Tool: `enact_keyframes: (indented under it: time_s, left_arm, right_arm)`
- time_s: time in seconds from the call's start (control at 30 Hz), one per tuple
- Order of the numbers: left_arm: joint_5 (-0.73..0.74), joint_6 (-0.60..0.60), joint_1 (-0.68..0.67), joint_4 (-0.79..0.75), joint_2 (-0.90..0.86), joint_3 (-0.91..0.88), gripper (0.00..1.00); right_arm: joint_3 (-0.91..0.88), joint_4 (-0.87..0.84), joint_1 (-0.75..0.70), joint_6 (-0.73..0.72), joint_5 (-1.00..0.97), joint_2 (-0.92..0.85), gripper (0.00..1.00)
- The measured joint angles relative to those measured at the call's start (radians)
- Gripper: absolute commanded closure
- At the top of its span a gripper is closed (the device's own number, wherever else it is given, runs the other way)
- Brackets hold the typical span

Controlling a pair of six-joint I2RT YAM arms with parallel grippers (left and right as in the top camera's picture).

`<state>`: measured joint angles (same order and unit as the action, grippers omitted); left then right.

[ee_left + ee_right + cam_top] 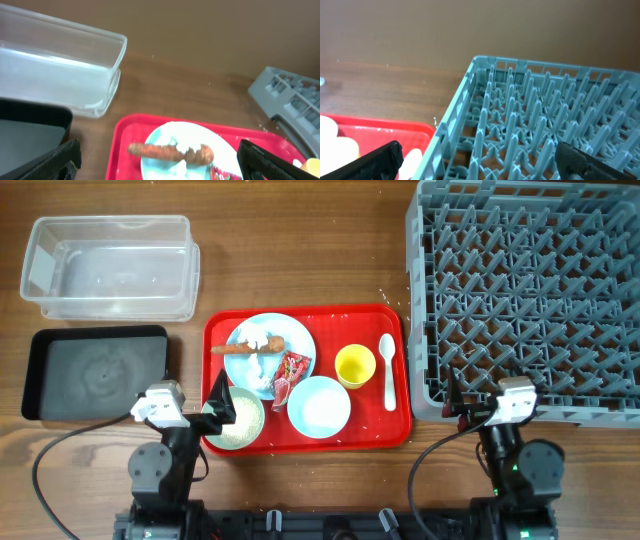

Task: Sort waste into correct bins and load items into the dishwasher rack
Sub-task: 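Move the left gripper toward the tissue on the blue plate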

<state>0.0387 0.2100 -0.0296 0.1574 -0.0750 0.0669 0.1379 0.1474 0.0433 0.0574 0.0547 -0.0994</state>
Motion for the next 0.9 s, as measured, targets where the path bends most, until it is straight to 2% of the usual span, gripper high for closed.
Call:
enact_keyframes:
  time_s: [0.13,0.17,0.2,0.27,0.33,0.37,0.4,0.47,0.6,0.73,0.9]
  left_arm:
    - [0.0,0.0,0.0,0.114,-0.19,0.175,0.0]
    - [0.001,-0.002,0.0,0.165,-0.302,0.276,0.0]
    - [0.001,-0.004,0.0,0.237,-0.402,0.375,0.0]
    - [0.01,-0.006,0.0,0.312,-0.512,0.491,0.0]
    - [0.031,-0.008,0.0,0.461,-0.658,0.669,0.0]
    - [0.038,-0.008,0.0,0.465,-0.681,0.697,0.0]
    - [0.048,-0.01,0.0,0.6,-0.782,0.827,0.0]
    - [0.068,-0.011,0.0,0.729,-0.873,0.944,0.0]
    - [0.083,-0.011,0.0,0.846,-0.974,1.001,0.0]
    - [0.088,-0.011,0.0,0.843,-1.04,1.001,0.0]
    - [0.134,0.036,-0.01,0.607,-1.102,1.003,0.0]
  right_arm:
    - [0.161,0.113,0.0,-0.035,0.0,-0.154,0.0]
    - [0.232,0.159,0.0,-0.039,0.0,-0.233,0.0]
    - [0.319,0.256,0.0,-0.039,0.0,-0.321,0.0]
    - [0.416,0.329,0.0,-0.039,0.0,-0.429,0.0]
    - [0.563,0.468,0.0,-0.039,-0.001,-0.568,0.0]
    - [0.63,0.534,0.0,-0.039,0.0,-0.629,0.0]
    - [0.679,0.587,0.0,-0.04,0.0,-0.672,0.0]
    - [0.786,0.695,0.0,-0.042,0.0,-0.769,0.0]
    - [0.869,0.765,0.0,-0.046,0.001,-0.897,0.0]
    - [0.869,0.765,0.0,-0.05,0.006,-0.931,0.0]
    - [0.869,0.758,0.0,-0.054,0.009,-0.931,0.0]
